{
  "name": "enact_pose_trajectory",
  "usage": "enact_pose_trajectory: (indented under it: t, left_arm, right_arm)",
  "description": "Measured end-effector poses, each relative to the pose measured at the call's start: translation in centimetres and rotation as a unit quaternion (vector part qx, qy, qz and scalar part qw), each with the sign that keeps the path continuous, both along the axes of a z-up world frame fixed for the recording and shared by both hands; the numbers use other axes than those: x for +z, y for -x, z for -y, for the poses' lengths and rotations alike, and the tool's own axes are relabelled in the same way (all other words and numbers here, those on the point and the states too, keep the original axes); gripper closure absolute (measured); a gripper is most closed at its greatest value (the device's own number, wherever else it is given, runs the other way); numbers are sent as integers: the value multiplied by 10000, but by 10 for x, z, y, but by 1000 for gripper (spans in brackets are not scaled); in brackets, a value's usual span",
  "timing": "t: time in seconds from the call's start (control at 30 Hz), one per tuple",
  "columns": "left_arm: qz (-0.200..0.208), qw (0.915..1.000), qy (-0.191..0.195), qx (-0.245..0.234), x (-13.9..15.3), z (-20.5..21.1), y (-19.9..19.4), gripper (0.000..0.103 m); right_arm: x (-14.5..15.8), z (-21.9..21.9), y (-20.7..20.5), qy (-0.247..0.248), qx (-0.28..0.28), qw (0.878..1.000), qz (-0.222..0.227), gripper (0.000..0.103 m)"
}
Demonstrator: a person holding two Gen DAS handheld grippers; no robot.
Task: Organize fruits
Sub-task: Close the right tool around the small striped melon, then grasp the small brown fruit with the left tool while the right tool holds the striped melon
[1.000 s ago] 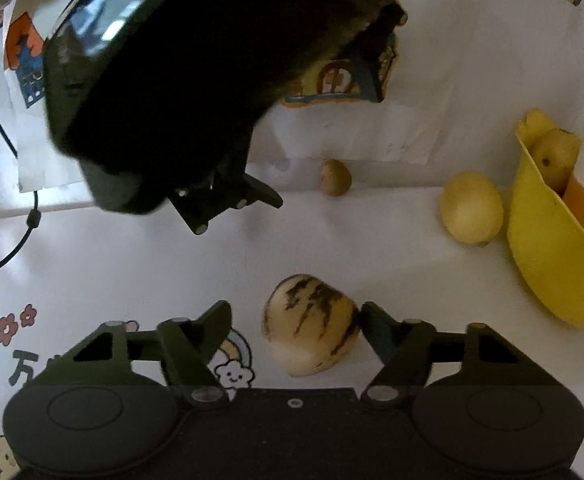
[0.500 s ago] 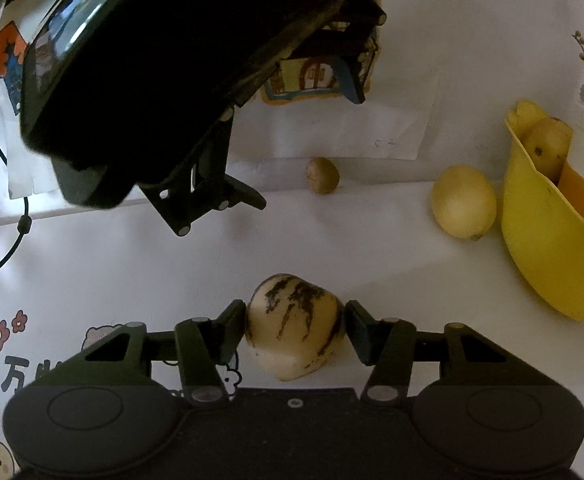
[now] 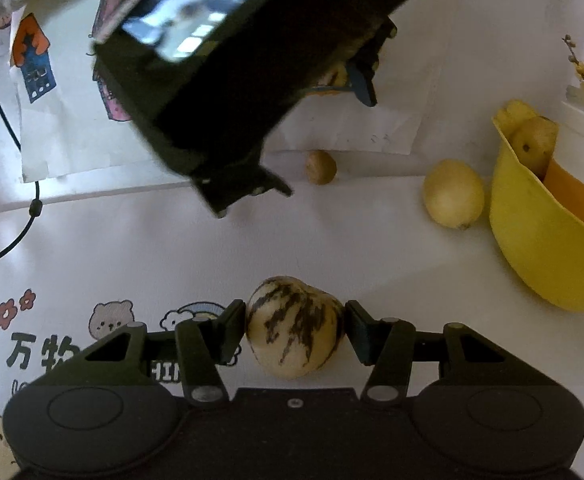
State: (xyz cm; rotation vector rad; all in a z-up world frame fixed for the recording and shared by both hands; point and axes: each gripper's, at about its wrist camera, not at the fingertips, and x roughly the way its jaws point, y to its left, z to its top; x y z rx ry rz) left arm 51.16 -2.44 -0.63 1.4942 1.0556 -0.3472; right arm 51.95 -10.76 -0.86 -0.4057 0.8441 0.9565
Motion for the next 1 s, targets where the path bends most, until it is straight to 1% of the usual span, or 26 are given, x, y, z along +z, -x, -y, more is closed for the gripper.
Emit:
enact_pose_trajectory:
  t: [0.07,0.33,0.43,0.53,0.67,0.77,0.8,0.9,1.0]
  left_arm:
    - [2,10000,-11,-10,-2,1,-3,14]
    - [-29,9998,-159,-89,-8,5,-6,27]
    - [-62,9998,-175,-91,-8,5,-6,27]
    - [-198,9996,-188,-74,-13,4,-7,27]
    - [-270,9996,-44,50,-13,3,-11,30]
    - [-228,9996,63,144,-10,3,-15,40]
    - [-205,9996,66,158,-10,3,-17,45]
    - [-270,9993,101,220,-12,3,-18,52]
    - [-308,9992,83,237,-12,2,-16,51]
  right_arm:
    - [1,1,-1,8,9,10000,-16,47]
    - [2,-5,-1,26,10,10000,-24,47]
    - [2,-5,-1,18,10,10000,-28,47]
    - [2,1,0,-13,5,10000,-53,47]
    - [2,8,3,-43,2,10000,-80,47]
    - [2,12,3,-51,-4,9999,-109,47]
    - [2,12,3,-45,-3,9999,-107,47]
    - [1,13,5,-54,-6,9999,-101,47]
    - [1,14,4,-82,-16,9999,-126,47]
